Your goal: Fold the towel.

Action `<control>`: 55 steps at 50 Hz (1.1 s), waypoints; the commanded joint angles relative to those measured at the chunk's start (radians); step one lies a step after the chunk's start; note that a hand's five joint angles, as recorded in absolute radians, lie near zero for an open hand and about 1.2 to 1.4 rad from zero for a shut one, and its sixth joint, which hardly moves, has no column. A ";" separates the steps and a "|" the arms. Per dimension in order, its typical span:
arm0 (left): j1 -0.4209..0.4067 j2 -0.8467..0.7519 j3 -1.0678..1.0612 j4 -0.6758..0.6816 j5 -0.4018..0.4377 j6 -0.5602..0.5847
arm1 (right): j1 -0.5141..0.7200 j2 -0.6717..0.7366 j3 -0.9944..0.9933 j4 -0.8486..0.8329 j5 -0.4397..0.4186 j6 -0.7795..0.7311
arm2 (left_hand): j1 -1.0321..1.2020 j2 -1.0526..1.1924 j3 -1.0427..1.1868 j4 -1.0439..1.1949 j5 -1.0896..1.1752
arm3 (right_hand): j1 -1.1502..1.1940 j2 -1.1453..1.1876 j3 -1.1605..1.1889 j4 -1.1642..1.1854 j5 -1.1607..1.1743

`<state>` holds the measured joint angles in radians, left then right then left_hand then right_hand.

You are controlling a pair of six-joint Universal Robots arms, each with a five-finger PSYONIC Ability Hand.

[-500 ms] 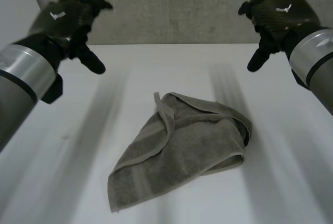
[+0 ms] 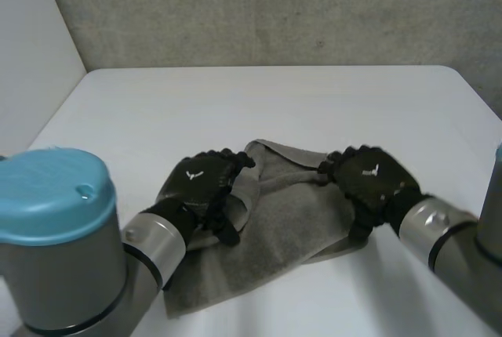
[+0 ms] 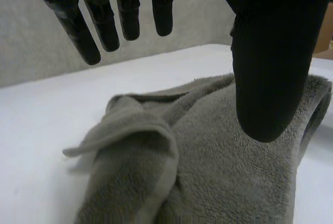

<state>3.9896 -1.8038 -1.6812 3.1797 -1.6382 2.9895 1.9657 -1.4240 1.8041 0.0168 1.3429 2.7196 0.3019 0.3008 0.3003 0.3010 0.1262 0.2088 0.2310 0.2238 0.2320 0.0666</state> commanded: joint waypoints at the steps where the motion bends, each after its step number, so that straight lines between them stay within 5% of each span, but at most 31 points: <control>1: -0.007 -0.087 0.011 0.019 -0.009 -0.087 | 0.007 0.052 0.118 -0.211 -0.005 -0.066 | -0.012 -0.011 -0.010 -0.011 -0.011 | 0.371 0.349 0.356 0.348 0.339; 12: -0.017 -0.106 0.003 0.037 -0.012 -0.115 | 0.028 0.169 -0.012 -0.331 -0.008 -0.164 | -0.071 -0.070 -0.069 -0.070 -0.070 | 1.186 1.164 1.171 1.163 1.154; 22: -0.017 -0.115 0.003 0.082 -0.015 -0.145 | 0.125 0.198 -0.192 -0.317 0.048 -0.086 | -0.074 -0.073 -0.072 -0.073 -0.073 | 1.187 1.165 1.172 1.164 1.155; 29: -0.018 -0.195 0.055 0.095 -0.017 -0.311 | 0.192 0.260 -0.377 -0.175 0.194 0.083 | -0.068 -0.067 -0.066 -0.067 -0.067 | 1.187 1.165 1.172 1.164 1.155; 44: -0.012 -0.370 0.205 0.095 -0.014 -0.419 | 0.214 0.267 -0.402 -0.113 0.196 0.203 | -0.047 -0.046 -0.046 -0.046 -0.046 | 1.187 1.165 1.172 1.164 1.155; 46: -0.010 -0.393 0.227 0.095 -0.017 -0.417 | 0.213 0.266 -0.400 -0.113 0.196 0.203 | 0.017 0.018 0.019 0.018 0.018 | 1.187 1.165 1.172 1.164 1.155; 48: -0.009 -0.427 0.256 0.104 -0.038 -0.411 | 0.209 0.264 -0.400 -0.113 0.191 0.198 | 0.636 0.637 0.637 0.636 0.637 | 1.187 1.165 1.172 1.164 1.155; 49: -0.009 -0.427 0.256 0.105 -0.038 -0.411 | 0.209 0.264 -0.400 -0.113 0.191 0.198 | 0.640 0.641 0.641 0.641 0.641 | 1.187 1.165 1.172 1.164 1.155; 50: -0.004 -0.430 0.264 0.129 -0.070 -0.405 | 0.206 0.264 -0.404 -0.115 0.190 0.186 | 0.986 0.987 0.987 0.986 0.987 | 1.187 1.165 1.172 1.164 1.155; 55: 0.051 -0.407 0.276 0.242 -0.144 -0.342 | 0.202 0.277 -0.422 -0.121 0.185 0.114 | 1.094 1.095 1.096 1.095 1.095 | 1.187 1.165 1.172 1.164 1.155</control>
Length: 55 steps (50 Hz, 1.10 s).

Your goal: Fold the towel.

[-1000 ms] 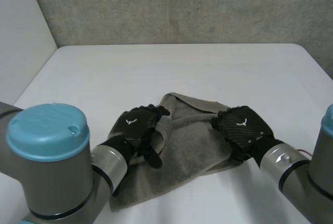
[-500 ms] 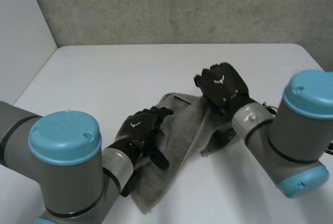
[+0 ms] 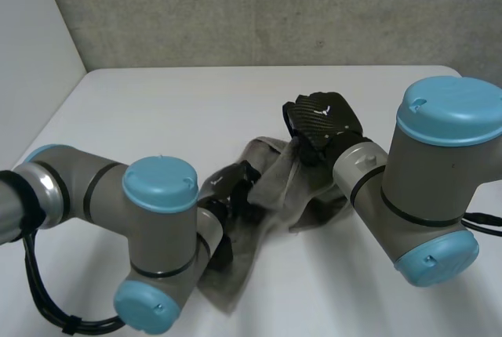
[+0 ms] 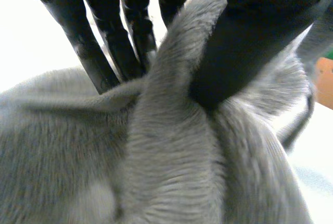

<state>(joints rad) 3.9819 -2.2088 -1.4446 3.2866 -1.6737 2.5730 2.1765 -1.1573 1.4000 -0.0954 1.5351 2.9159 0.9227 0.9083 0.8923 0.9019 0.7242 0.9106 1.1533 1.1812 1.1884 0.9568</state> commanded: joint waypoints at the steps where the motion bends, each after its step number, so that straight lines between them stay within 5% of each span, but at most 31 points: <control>1: 0.089 0.029 0.043 0.174 -0.104 0.128 | -0.009 0.020 -0.027 -0.015 -0.007 -0.130 | 0.474 0.488 0.504 0.494 0.498 | 0.486 0.243 0.215 0.208 0.265; 8: 0.177 0.152 0.119 0.306 0.003 0.406 | -0.009 0.067 -0.162 -0.159 -0.001 -0.328 | 0.474 0.488 0.504 0.494 0.498 | 0.486 0.243 0.215 0.208 0.265; 11: 0.200 0.217 0.207 0.448 0.132 0.563 | -0.009 0.053 -0.237 -0.466 -0.004 -0.408 | 0.474 0.488 0.504 0.494 0.498 | 0.486 0.243 0.215 0.208 0.265; 16: 0.252 0.306 0.190 0.576 0.195 0.650 | -0.009 0.007 -0.230 -0.694 -0.038 -0.422 | 0.474 0.488 0.504 0.494 0.498 | 0.486 0.243 0.215 0.208 0.265; 23: 0.267 0.337 0.021 0.516 0.207 0.658 | 0.003 0.004 -0.176 -0.511 -0.138 -0.420 | 0.474 0.488 0.504 0.494 0.498 | 0.486 0.243 0.215 0.208 0.265; 29: 0.276 0.339 -0.152 0.312 0.207 0.658 | 0.000 0.045 -0.119 -0.290 -0.187 -0.412 | 0.474 0.488 0.504 0.494 0.498 | 0.486 0.243 0.215 0.208 0.265; 32: 0.275 0.321 -0.195 0.159 0.207 0.658 | -0.006 0.082 -0.115 -0.181 -0.193 -0.414 | 0.160 0.174 0.190 0.181 0.184 | 0.486 0.243 0.215 0.208 0.265; 34: 0.260 0.284 -0.201 0.005 0.209 0.656 | -0.010 0.126 -0.119 -0.094 -0.193 -0.411 | -0.319 -0.305 -0.289 -0.299 -0.296 | 0.486 0.243 0.215 0.208 0.265; 37: 0.252 0.268 -0.189 -0.115 0.212 0.654 | -0.009 0.165 -0.121 -0.044 -0.187 -0.405 | -0.614 -0.600 -0.584 -0.593 -0.590 | 0.486 0.243 0.215 0.208 0.265; 50: 0.249 0.287 -0.191 -0.085 0.195 0.639 | -0.011 0.163 -0.061 -0.023 -0.177 -0.162 | -0.674 -0.660 -0.644 -0.653 -0.650 | 0.486 0.243 0.215 0.208 0.265; 55: 0.189 0.328 -0.226 -0.084 0.181 0.538 | -0.011 0.114 -0.046 -0.017 -0.107 -0.086 | -0.671 -0.657 -0.641 -0.650 -0.647 | 0.486 0.243 0.215 0.208 0.265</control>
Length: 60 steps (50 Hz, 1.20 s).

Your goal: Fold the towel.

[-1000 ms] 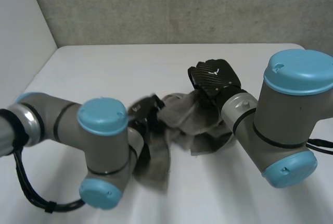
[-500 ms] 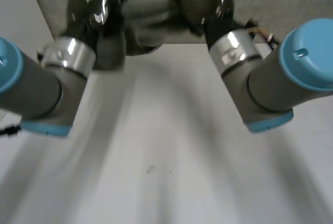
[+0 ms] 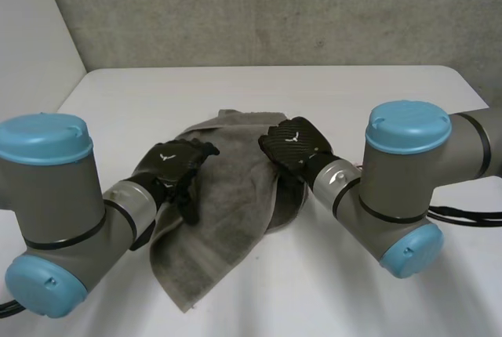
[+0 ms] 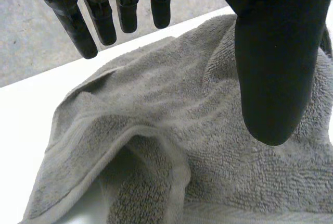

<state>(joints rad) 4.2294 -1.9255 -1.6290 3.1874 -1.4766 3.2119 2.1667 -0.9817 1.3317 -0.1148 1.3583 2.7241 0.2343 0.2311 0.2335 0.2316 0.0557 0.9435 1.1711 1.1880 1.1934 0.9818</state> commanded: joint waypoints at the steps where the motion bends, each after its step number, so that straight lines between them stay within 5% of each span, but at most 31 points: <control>1: -0.059 0.045 -0.042 0.016 -0.016 -0.101 | -0.001 -0.061 0.023 0.003 0.070 0.106 | 0.017 0.021 0.018 0.020 0.021 | 0.453 0.225 0.208 0.203 0.240; 11: -0.218 0.092 -0.152 0.011 -0.243 -0.149 | -0.002 -0.058 0.070 0.003 0.096 0.108 | 0.073 0.076 0.074 0.076 0.077 | 0.453 0.225 0.208 0.203 0.240; 20: -0.244 0.100 -0.270 0.012 -0.248 0.071 | -0.002 -0.055 0.089 0.000 0.099 0.097 | 0.126 0.129 0.127 0.129 0.130 | 0.453 0.225 0.208 0.203 0.240; 34: -0.241 0.057 -0.298 0.057 -0.249 0.075 | -0.002 -0.057 0.106 -0.009 0.101 0.094 | 0.191 0.194 0.191 0.193 0.195 | 0.453 0.225 0.208 0.203 0.240; 38: -0.235 0.053 -0.299 0.104 -0.249 0.078 | -0.002 -0.057 0.109 -0.009 0.101 0.094 | 0.360 0.364 0.361 0.363 0.364 | 0.453 0.225 0.208 0.203 0.240; 60: -0.207 -0.001 -0.290 0.115 -0.243 0.081 | -0.002 -0.049 0.115 -0.013 0.099 0.068 | 0.369 0.373 0.370 0.372 0.373 | 0.453 0.225 0.208 0.203 0.240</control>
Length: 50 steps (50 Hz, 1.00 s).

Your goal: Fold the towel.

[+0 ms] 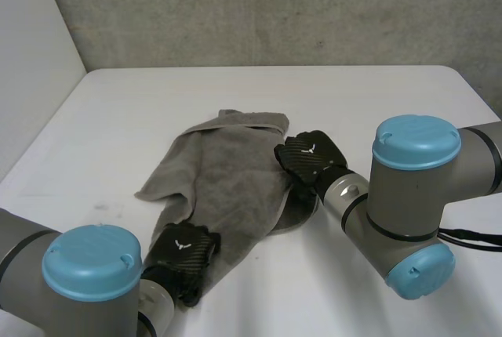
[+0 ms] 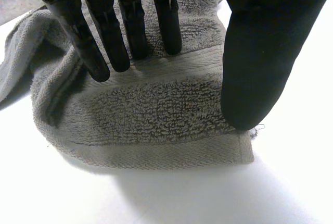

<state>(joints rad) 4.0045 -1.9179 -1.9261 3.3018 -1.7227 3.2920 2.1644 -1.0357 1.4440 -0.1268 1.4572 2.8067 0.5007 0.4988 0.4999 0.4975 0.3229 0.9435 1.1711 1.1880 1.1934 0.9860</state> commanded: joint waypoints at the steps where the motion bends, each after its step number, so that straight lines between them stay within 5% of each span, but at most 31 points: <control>1: 0.018 -0.009 0.007 0.001 0.003 0.001 | 0.000 0.005 0.003 0.000 0.000 -0.015 | 0.103 0.105 0.104 0.106 0.107 | 0.453 0.225 0.208 0.203 0.236; 9: 0.034 -0.069 0.022 0.067 0.003 0.004 | 0.000 0.009 0.003 0.000 0.000 -0.018 | 0.607 0.609 0.608 0.611 0.611 | 0.453 0.225 0.208 0.203 0.236; 17: 0.044 -0.099 0.042 0.088 0.003 0.018 | 0.000 0.009 0.004 -0.002 0.000 -0.018 | 0.673 0.675 0.674 0.676 0.676 | 0.453 0.225 0.208 0.203 0.236; 21: 0.048 -0.099 0.050 0.091 0.003 0.026 | 0.000 0.009 0.004 -0.007 0.000 -0.019 | 0.895 0.897 0.896 0.898 0.898 | 0.453 0.225 0.208 0.203 0.236; 36: 0.057 0.073 0.098 0.133 0.003 0.031 | -0.034 -0.027 -0.010 0.001 -0.001 -0.016 | 0.896 0.897 0.896 0.899 0.899 | 0.453 0.225 0.208 0.203 0.236; 50: 0.159 0.365 0.255 0.118 0.008 0.031 | -0.132 -0.221 -0.094 0.108 -0.006 -0.015 | 0.896 0.897 0.896 0.899 0.899 | 0.453 0.225 0.208 0.203 0.236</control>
<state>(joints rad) 4.1377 -1.6543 -1.7443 3.4305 -1.7167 3.3226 2.0761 -1.1800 1.3934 -0.0878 1.4534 2.7982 1.1752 1.2136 1.2115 1.2150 1.0319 0.9435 1.1711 1.1880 1.1934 0.9862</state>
